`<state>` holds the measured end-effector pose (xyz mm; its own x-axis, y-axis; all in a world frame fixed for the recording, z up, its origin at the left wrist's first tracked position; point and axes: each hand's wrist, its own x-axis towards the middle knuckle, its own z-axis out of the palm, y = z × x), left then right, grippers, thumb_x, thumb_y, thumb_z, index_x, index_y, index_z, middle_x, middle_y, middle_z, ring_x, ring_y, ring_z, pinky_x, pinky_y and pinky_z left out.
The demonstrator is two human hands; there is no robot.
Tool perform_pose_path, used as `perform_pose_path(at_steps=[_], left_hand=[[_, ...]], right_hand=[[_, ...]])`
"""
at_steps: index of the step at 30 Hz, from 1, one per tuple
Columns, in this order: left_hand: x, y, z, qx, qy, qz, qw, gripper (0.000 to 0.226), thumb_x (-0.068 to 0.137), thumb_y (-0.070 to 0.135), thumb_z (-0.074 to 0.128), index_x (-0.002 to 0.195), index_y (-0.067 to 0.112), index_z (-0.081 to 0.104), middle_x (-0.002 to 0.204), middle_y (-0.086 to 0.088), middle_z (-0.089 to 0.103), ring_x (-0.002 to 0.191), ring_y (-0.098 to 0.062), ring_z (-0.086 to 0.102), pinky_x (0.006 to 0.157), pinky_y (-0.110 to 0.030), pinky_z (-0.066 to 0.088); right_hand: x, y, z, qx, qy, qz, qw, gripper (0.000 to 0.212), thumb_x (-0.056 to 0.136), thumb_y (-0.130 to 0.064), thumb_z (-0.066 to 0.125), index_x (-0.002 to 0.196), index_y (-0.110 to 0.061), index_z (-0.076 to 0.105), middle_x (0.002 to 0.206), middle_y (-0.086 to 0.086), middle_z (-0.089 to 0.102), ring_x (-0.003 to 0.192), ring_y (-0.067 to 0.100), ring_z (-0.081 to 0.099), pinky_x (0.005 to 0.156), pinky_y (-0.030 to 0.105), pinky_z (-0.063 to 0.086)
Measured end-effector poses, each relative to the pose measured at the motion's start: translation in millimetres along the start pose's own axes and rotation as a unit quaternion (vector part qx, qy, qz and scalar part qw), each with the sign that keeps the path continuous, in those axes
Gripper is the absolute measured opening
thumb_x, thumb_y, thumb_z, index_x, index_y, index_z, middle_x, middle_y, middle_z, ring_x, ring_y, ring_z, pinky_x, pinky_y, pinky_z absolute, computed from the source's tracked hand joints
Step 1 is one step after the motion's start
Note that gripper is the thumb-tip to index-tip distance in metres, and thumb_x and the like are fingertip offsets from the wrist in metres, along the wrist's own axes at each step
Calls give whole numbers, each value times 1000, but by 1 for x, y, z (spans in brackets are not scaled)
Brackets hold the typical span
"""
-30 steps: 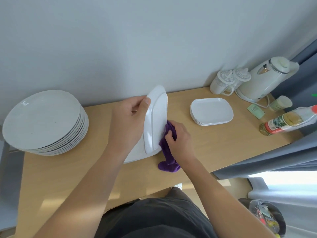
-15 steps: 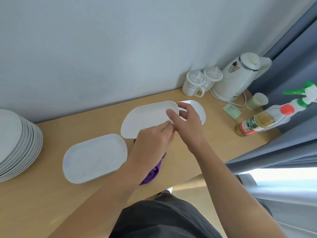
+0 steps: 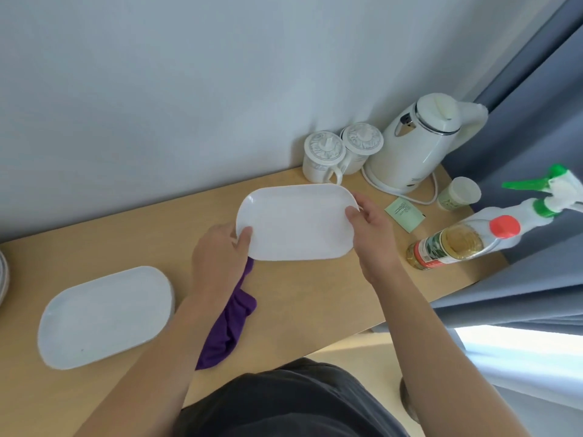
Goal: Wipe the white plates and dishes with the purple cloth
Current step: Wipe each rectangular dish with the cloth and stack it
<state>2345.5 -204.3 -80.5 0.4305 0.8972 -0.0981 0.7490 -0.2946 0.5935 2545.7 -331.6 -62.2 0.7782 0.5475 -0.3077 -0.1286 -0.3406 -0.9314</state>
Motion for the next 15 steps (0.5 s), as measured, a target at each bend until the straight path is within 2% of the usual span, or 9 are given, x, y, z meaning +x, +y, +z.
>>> perform_pose_path(at_steps=[2,5,7,12,15], left_hand=[[2,5,9,-22,-16,-22,999,38,97,32,55,63,14,53,59,3,52,59,-18,49,54,-30,36],[6,13,23,-9,-30,-36,999,48,95,32,59,53,19,39,52,4,47,53,-15,42,51,-27,27],[10,16,33,-13,-35,-50,998,46,94,32,60,54,18,43,53,3,52,55,-15,46,53,-28,31],[17,19,48,-10,-36,-83,996,38,94,31,62,65,7,60,58,0,56,59,-18,53,55,-30,38],[20,20,49,0,-37,-100,994,29,96,29,60,77,8,68,60,2,57,63,-19,55,56,-29,39]], right_hand=[[10,5,-4,-23,1,-6,1000,35,100,-15,46,125,-29,66,112,-6,72,103,12,65,86,29,51],[25,12,-9,-84,13,-17,996,39,100,-10,42,128,-25,64,117,-10,68,108,10,62,90,28,49],[36,18,-11,-125,14,-20,992,40,99,-9,40,131,-21,62,120,-7,66,109,13,59,93,30,48],[60,32,-6,-173,6,-13,985,43,100,-6,37,134,-21,59,119,-8,64,105,11,55,85,22,38],[70,41,2,-157,-14,15,987,45,99,-5,36,131,-23,62,117,-10,65,108,13,58,90,28,45]])
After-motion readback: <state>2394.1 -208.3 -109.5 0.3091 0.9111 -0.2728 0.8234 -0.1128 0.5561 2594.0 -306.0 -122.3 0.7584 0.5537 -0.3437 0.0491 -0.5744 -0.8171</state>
